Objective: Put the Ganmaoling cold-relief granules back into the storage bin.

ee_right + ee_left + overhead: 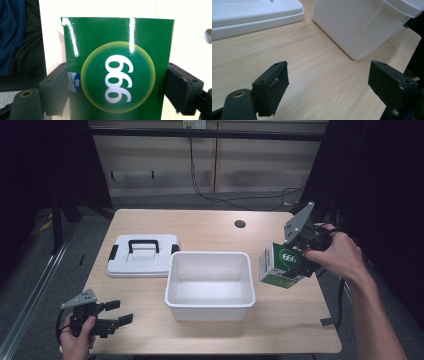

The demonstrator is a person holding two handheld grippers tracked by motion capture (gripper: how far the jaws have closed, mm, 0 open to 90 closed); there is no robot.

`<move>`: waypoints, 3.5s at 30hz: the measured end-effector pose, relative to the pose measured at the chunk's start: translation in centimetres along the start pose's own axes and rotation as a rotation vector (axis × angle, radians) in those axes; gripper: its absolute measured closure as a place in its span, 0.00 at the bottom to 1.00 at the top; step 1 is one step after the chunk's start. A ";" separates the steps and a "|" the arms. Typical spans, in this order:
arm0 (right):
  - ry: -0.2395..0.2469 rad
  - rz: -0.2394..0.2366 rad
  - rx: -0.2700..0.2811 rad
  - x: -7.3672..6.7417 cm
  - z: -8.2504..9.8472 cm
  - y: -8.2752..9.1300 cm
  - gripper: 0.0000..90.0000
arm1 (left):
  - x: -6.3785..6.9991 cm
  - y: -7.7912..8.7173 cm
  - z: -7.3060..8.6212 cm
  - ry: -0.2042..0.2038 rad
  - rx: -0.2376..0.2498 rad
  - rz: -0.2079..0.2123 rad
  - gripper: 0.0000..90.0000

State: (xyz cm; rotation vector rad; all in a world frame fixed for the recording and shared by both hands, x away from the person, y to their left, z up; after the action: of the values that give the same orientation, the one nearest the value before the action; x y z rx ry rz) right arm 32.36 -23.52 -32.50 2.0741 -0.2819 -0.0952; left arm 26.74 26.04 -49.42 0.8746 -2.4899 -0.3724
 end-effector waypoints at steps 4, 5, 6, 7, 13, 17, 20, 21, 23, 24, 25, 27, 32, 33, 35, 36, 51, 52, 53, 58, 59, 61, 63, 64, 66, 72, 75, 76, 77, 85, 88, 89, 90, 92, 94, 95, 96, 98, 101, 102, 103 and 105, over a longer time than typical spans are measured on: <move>0.009 -0.007 -0.001 0.0 -1.0 0.0 0.18 | 0.0 0.0 0.0 0.001 0.001 0.001 0.18; 0.010 -0.008 -0.002 0.0 -1.2 0.0 0.18 | 0.0 0.0 0.0 0.000 -0.001 0.000 0.18; 0.013 -0.010 -0.005 0.1 -1.4 0.0 0.18 | 0.0 0.0 0.0 -0.001 -0.003 -0.001 0.18; 0.012 -0.007 -0.008 0.1 -1.7 0.0 0.18 | 0.0 0.0 0.0 -0.001 -0.003 -0.001 0.18; 0.033 -0.018 -0.012 0.1 -3.6 -0.1 0.18 | 0.0 0.1 0.0 0.000 0.001 0.004 0.18; 0.042 -0.030 -0.015 0.1 -4.6 -0.6 0.18 | 0.0 0.1 0.0 0.000 0.001 0.004 0.18; 0.053 -0.045 -0.021 0.1 -5.2 -1.3 0.18 | 0.0 0.1 0.0 0.000 0.001 0.006 0.18; 0.061 -0.055 -0.025 0.0 -5.4 -1.5 0.18 | 0.0 0.1 0.0 -0.001 0.002 0.003 0.19; 0.073 -0.069 -0.041 -0.2 -5.7 -1.9 0.18 | 0.0 0.1 0.0 0.000 0.002 0.002 0.18; 0.074 -0.072 -0.045 -0.3 -5.9 -2.1 0.18 | 0.0 0.1 0.0 -0.001 0.000 0.004 0.18; 0.071 -0.075 -0.045 -0.3 -6.0 -2.2 0.18 | 0.0 0.1 0.0 -0.001 0.001 0.004 0.18; 0.076 -0.079 -0.045 -0.2 -6.3 -2.5 0.18 | 0.0 0.1 0.0 -0.003 0.000 0.005 0.18; 0.077 -0.091 -0.055 -0.2 -7.2 -2.9 0.18 | 0.0 0.1 0.0 0.000 0.001 0.006 0.18; 0.080 -0.091 -0.051 -0.2 -7.4 -3.0 0.18 | 0.0 0.1 0.0 -0.001 0.000 0.005 0.18; 0.090 -0.102 -0.052 -0.2 -8.0 -3.2 0.18 | 0.0 0.1 -0.1 0.000 0.003 0.004 0.18; 0.086 -0.102 -0.056 -0.3 -8.1 -3.4 0.18 | 0.0 0.1 0.0 -0.001 0.002 0.003 0.18; 0.111 -0.134 -0.141 -0.1 -9.9 -7.1 0.18 | 0.1 0.2 -0.1 0.000 0.007 0.009 0.18; 0.111 -0.133 -0.149 0.0 -9.8 -7.2 0.18 | 0.1 0.2 -0.1 -0.001 0.008 0.010 0.18; 0.119 -0.134 -0.145 0.0 -9.8 -7.5 0.18 | 0.1 0.2 -0.1 -0.001 0.008 0.009 0.18; 0.114 -0.137 -0.175 -0.1 -9.5 -8.5 0.18 | 0.1 0.2 -0.1 -0.003 0.005 0.009 0.18; 0.121 -0.137 -0.174 -0.1 -9.5 -8.7 0.18 | 0.1 0.2 -0.1 -0.002 0.006 0.009 0.18; 0.114 -0.138 -0.180 0.0 -9.4 -9.1 0.18 | 0.1 0.2 -0.1 -0.002 0.008 0.009 0.18; 0.111 -0.145 -0.186 0.0 -9.2 -9.6 0.18 | 0.1 0.2 -0.1 -0.002 0.008 0.009 0.18; 0.110 -0.151 -0.188 0.0 -9.0 -10.0 0.18 | 0.1 0.2 -0.1 -0.002 0.007 0.009 0.18; 0.113 -0.160 -0.199 0.0 -8.7 -10.6 0.18 | 0.1 0.2 -0.1 -0.002 0.006 0.010 0.18; 0.102 -0.157 -0.214 0.0 -8.1 -11.5 0.18 | 0.1 0.1 -0.1 -0.003 0.005 0.007 0.18; 0.093 -0.151 -0.228 0.0 -8.0 -12.0 0.18 | 0.1 0.1 -0.1 -0.002 0.004 0.009 0.18; 0.100 -0.151 -0.229 0.0 -8.0 -12.2 0.18 | 0.1 0.1 -0.1 -0.001 0.005 0.009 0.18; 0.105 -0.152 -0.234 0.1 -7.9 -12.4 0.18 | 0.1 0.1 0.0 -0.002 0.005 0.008 0.18; 0.109 -0.157 -0.264 -0.1 -7.2 -14.4 0.18 | 0.1 0.1 0.0 -0.004 0.000 0.003 0.18; 0.119 -0.154 -0.276 -0.3 -7.2 -15.1 0.17 | 0.2 0.0 0.0 -0.004 -0.005 0.005 0.19; 0.116 -0.156 -0.277 -0.3 -7.1 -15.2 0.17 | 0.2 0.0 0.0 -0.004 -0.005 0.007 0.18; 0.118 -0.158 -0.280 -0.3 -7.1 -15.3 0.17 | 0.2 0.0 0.0 -0.002 -0.003 0.010 0.18; 0.109 -0.157 -0.281 -0.3 -6.9 -15.6 0.17 | 0.1 0.1 0.0 -0.003 0.000 0.003 0.18; 0.100 -0.160 -0.285 -0.3 -6.6 -16.0 0.17 | 0.1 0.1 0.0 -0.002 -0.003 0.006 0.18; 0.108 -0.165 -0.277 -0.2 -6.5 -16.1 0.17 | 0.2 0.0 0.0 -0.002 -0.004 0.007 0.18; 0.109 -0.169 -0.276 -0.2 -6.4 -16.2 0.17 | 0.2 0.0 0.1 -0.003 -0.005 0.007 0.18; 0.101 -0.169 -0.269 -0.1 -6.2 -16.4 0.17 | 0.2 0.0 0.0 -0.004 -0.004 0.008 0.18; 0.103 -0.169 -0.264 0.0 -6.0 -16.6 0.17 | 0.2 0.0 0.0 -0.003 -0.004 0.008 0.18; 0.102 -0.169 -0.266 0.0 -6.0 -16.7 0.17 | 0.2 0.0 0.1 -0.002 -0.004 0.007 0.18; 0.104 -0.167 -0.270 0.0 -5.9 -16.8 0.17 | 0.2 0.0 0.1 -0.003 -0.003 0.008 0.19; 0.104 -0.165 -0.270 -0.1 -5.8 -17.0 0.17 | 0.2 0.0 0.0 -0.004 -0.003 0.008 0.18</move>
State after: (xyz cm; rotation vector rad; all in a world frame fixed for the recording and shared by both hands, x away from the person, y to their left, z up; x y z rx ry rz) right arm 36.06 -10.49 -44.33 1.8237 -0.0308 -0.1176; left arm 26.57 25.93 -49.39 0.8635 -2.4945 -0.3759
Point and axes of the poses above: each handheld gripper's, and its own axes: y roughly backward along the jaws, z roughly out of its underside, x roughly to its right, the point moved 6 cm from there along -y, roughly forward along the jaws, and after that the axes turned 9 degrees about x, right-handed, at the moved point
